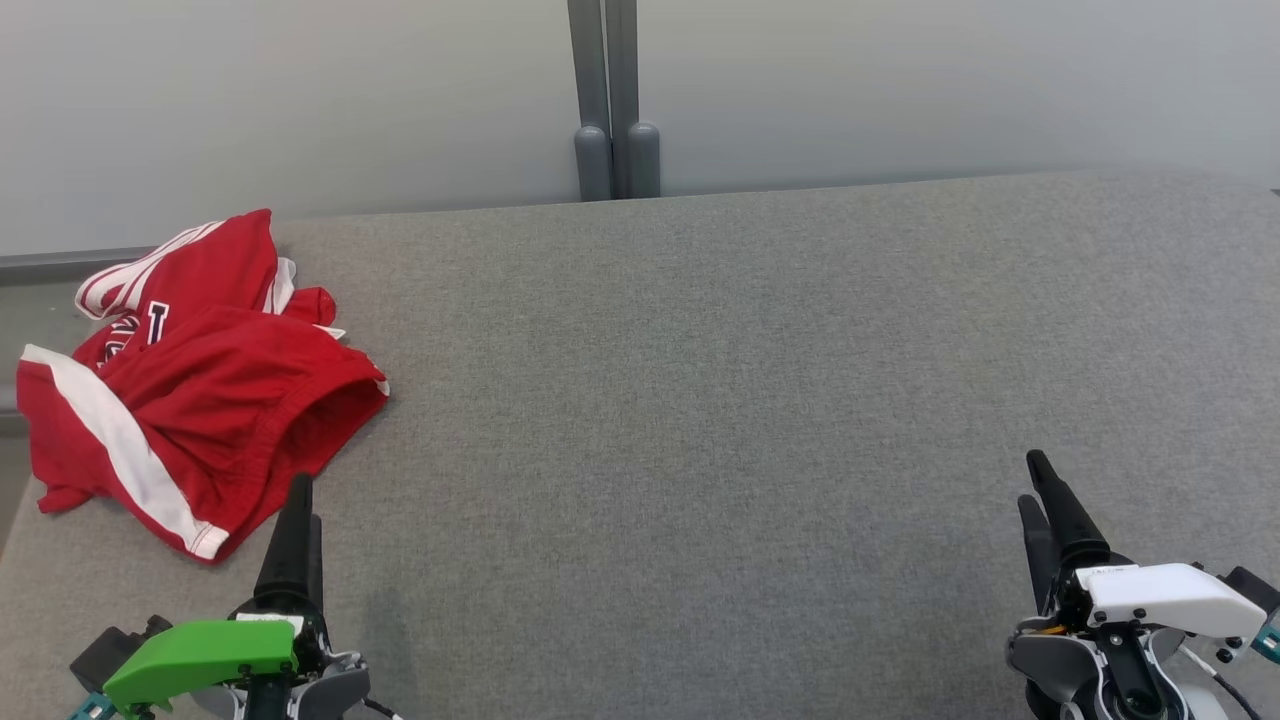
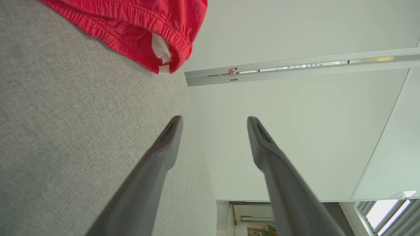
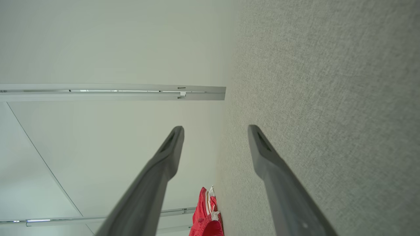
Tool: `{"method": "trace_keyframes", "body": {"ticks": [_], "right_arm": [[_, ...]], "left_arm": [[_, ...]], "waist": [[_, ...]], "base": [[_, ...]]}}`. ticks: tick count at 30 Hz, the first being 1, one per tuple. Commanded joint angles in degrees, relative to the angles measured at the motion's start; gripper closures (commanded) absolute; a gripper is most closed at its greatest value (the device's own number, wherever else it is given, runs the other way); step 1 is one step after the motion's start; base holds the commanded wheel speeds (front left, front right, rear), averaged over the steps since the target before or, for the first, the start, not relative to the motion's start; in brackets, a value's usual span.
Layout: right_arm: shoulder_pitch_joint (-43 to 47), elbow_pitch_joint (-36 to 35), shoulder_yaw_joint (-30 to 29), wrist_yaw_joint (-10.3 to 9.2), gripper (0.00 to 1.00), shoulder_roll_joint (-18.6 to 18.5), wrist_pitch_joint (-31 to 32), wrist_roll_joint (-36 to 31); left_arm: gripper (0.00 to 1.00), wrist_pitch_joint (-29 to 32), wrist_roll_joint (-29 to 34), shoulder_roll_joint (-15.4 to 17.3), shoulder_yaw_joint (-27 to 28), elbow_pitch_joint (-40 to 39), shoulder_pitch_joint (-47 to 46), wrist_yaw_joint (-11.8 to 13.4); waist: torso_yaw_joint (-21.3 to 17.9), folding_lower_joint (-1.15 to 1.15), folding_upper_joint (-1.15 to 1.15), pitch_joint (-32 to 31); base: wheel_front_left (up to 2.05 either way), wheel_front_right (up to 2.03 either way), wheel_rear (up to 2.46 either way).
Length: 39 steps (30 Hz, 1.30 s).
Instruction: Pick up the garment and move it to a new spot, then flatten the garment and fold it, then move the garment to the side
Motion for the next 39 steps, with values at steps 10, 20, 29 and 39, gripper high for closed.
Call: {"method": "trace_keyframes", "body": {"ticks": [10,20,29,39], "right_arm": [[0.4,-4.2,0.7,0.04,0.0,-0.4,-2.8,-9.3],[0.9,-7.2,1.4,0.05,0.0,-0.5,-4.9,-21.2],[1.6,-9.5,2.7,0.05,0.0,-0.6,-6.7,-33.6],[2.8,-10.3,4.1,0.05,0.0,-0.6,-8.4,-43.9]], "left_arm": [[0.0,-2.7,11.1,0.4,-2.0,-3.5,-0.7,1.3],[0.0,-4.8,20.8,0.4,-3.5,-5.7,-0.3,2.4],[0.0,-6.6,30.1,0.5,-4.5,-6.8,0.4,3.2],[0.0,-8.3,40.5,0.6,-5.2,-6.9,1.6,3.5]], "waist": [[0.1,0.0,0.0,0.0],[0.1,0.0,0.0,0.0],[0.2,0.0,0.0,-0.1],[0.2,0.0,0.0,-0.1]], "base": [[0.0,0.0,0.0],[0.0,0.0,0.0],[0.0,0.0,0.0],[0.0,0.0,0.0]]}}
